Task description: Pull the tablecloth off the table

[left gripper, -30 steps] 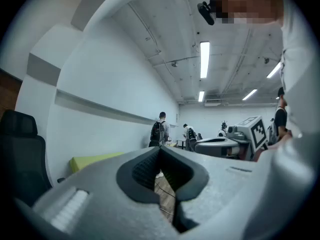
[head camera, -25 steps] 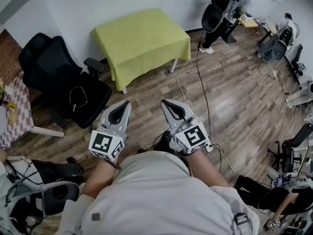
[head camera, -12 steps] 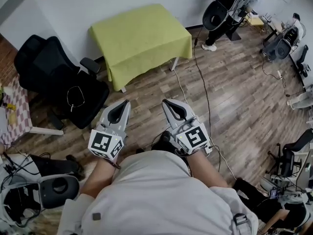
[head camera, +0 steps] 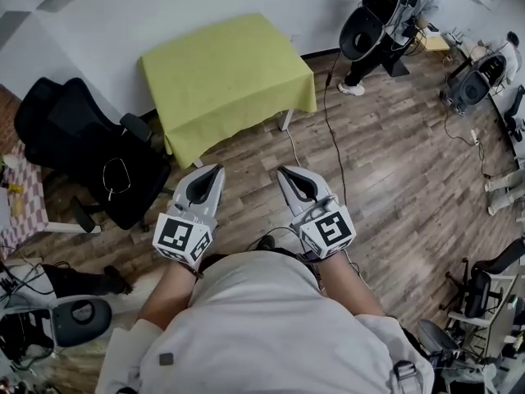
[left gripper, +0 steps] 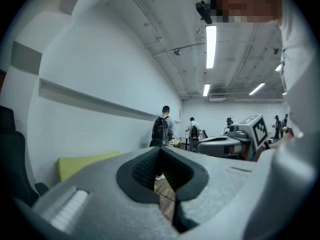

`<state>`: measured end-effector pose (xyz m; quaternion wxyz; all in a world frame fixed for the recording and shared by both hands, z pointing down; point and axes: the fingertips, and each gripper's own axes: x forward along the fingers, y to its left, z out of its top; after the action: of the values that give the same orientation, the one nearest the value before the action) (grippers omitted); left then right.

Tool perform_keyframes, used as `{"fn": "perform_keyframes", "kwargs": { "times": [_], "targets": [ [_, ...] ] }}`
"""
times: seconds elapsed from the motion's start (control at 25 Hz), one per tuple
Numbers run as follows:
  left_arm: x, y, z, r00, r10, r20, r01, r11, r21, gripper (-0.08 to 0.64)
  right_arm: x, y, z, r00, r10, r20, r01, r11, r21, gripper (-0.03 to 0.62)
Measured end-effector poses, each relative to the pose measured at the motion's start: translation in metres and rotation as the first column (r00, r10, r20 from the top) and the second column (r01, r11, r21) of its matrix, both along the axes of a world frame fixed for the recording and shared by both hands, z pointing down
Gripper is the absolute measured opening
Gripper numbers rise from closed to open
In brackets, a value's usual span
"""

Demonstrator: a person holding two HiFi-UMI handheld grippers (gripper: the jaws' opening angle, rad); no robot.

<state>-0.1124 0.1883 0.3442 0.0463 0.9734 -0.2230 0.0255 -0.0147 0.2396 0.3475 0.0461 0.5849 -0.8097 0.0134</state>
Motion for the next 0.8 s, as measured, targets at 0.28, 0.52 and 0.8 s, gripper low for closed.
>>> {"fn": "perform_keyframes", "kwargs": {
  "times": [0.28, 0.52, 0.8],
  "targets": [
    [0.047, -0.019, 0.003, 1.0, -0.014, 0.02, 0.015, 1.0, -0.02, 0.003, 0.057, -0.022, 0.004, 0.999, -0.003, 0.034, 0.004, 1.0, -0.026, 0.011],
    [0.07, -0.058, 0.017, 1.0, -0.008, 0.015, 0.009, 0.999, -0.043, 0.003, 0.077, -0.056, 0.021, 0.999, 0.003, 0.045, 0.0, 0.998, -0.059, 0.011],
    [0.1, -0.13, 0.021, 1.0, 0.025, -0.009, -0.026, 0.998, -0.054, 0.003, 0.101, -0.121, 0.029, 1.0, 0.021, 0.017, -0.019, 0.996, -0.087, 0.011]
  ]
}}
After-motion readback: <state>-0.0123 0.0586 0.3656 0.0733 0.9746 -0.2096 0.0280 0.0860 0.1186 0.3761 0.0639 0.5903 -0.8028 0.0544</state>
